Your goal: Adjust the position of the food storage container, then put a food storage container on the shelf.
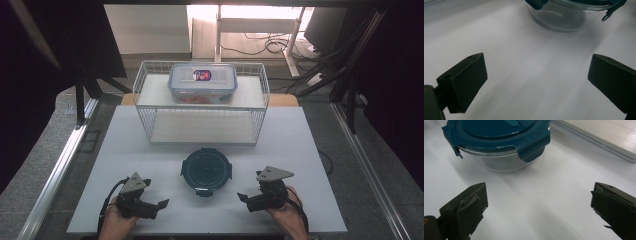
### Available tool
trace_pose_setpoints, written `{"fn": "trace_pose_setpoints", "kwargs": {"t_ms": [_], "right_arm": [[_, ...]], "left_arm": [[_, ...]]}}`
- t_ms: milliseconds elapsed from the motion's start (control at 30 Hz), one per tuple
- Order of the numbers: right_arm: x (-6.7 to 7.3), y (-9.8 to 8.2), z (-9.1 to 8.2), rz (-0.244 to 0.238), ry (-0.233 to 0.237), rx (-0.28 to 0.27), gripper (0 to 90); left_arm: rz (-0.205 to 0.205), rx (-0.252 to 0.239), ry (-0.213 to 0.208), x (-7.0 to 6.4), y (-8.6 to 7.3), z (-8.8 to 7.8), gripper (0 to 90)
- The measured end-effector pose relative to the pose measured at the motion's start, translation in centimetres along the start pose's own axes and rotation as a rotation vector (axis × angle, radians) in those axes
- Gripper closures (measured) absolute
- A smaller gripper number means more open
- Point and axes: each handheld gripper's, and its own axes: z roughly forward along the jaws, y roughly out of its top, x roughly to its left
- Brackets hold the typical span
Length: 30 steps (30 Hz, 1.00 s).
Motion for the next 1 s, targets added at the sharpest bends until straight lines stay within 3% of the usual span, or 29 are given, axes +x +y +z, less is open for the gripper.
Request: {"fn": "trace_pose_setpoints", "kwargs": {"t_ms": [200,367,600,767,833,1000], "right_arm": [[-0.2,0.3,0.0,0.012,-0.004,0.0,0.7],[-0.5,0.9,-0.1,0.046,0.003,-0.038,1.0],[-0.4,2.6,0.5,0.08,-0.01,-0.005,0.0],[-0.2,3.5,1.2,0.099,0.032,0.031,0.0],[-0.1,3.9,1.4,0.094,0.053,0.043,0.0],[-0.6,5.0,2.4,0.129,0.11,0.045,2.1]], "left_arm": [[0.009,0.006,-0.018,0.0,0.1,0.5,2.1],[0.028,0.032,-0.017,-0.2,0.5,1.0,2.3],[-0.003,0.005,-0.036,0.8,2.5,1.2,2.8],[-0.024,-0.031,-0.058,1.8,4.5,1.1,2.6],[-0.02,-0.044,-0.073,1.9,5.7,1.2,2.4],[-0.013,-0.039,-0.181,1.9,8.7,3.0,1.0]]}}
